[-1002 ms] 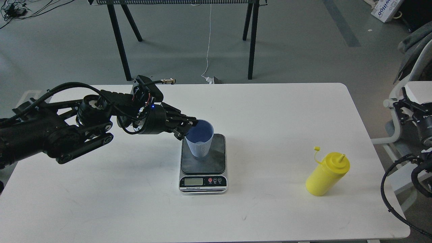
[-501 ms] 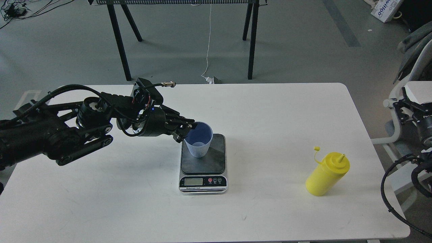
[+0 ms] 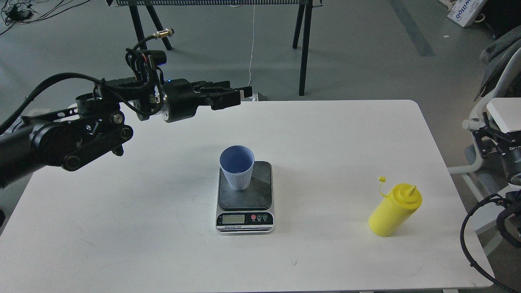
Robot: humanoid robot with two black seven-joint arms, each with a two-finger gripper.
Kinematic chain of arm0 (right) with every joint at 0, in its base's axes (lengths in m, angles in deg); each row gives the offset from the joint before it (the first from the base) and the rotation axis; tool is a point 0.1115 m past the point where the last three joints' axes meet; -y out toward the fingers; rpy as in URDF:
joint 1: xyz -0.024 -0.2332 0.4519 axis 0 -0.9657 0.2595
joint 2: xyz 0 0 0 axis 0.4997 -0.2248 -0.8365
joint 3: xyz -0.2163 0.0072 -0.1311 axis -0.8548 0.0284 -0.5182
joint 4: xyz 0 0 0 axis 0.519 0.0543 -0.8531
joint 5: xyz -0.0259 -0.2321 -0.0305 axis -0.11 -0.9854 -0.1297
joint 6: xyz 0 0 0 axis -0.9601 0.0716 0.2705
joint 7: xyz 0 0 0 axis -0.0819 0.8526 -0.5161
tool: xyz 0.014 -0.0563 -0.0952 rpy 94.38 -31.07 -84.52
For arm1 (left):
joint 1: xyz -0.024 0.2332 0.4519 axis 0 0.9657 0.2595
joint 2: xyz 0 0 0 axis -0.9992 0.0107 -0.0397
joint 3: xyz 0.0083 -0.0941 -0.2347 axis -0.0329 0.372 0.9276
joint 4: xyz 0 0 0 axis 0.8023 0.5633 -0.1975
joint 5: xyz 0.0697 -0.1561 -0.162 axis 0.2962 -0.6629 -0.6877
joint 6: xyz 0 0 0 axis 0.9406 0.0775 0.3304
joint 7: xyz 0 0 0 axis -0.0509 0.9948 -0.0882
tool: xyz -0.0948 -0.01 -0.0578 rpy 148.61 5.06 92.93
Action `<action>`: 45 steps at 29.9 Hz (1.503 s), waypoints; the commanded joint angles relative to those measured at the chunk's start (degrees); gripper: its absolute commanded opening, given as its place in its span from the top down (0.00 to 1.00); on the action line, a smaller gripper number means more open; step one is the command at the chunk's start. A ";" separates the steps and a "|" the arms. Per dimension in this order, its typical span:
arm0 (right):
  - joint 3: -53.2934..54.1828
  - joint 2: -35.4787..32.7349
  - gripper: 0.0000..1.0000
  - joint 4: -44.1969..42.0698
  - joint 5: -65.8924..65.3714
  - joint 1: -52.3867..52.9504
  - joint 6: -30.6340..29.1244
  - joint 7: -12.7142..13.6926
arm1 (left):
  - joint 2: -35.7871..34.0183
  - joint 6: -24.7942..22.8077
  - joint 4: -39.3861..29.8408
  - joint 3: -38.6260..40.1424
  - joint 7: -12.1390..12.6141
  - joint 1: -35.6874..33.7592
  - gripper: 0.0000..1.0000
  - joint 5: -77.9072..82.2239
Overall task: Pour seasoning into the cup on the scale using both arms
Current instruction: 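Open the left gripper, release the cup, and withdraw the left arm, then move the right gripper to the yellow squeeze bottle and grasp it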
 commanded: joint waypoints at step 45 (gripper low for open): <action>-16.35 15.33 0.02 26.57 2.48 -34.31 0.00 -1.87 | 4.00 -10.51 16.13 22.93 2.54 10.49 0.00 -80.61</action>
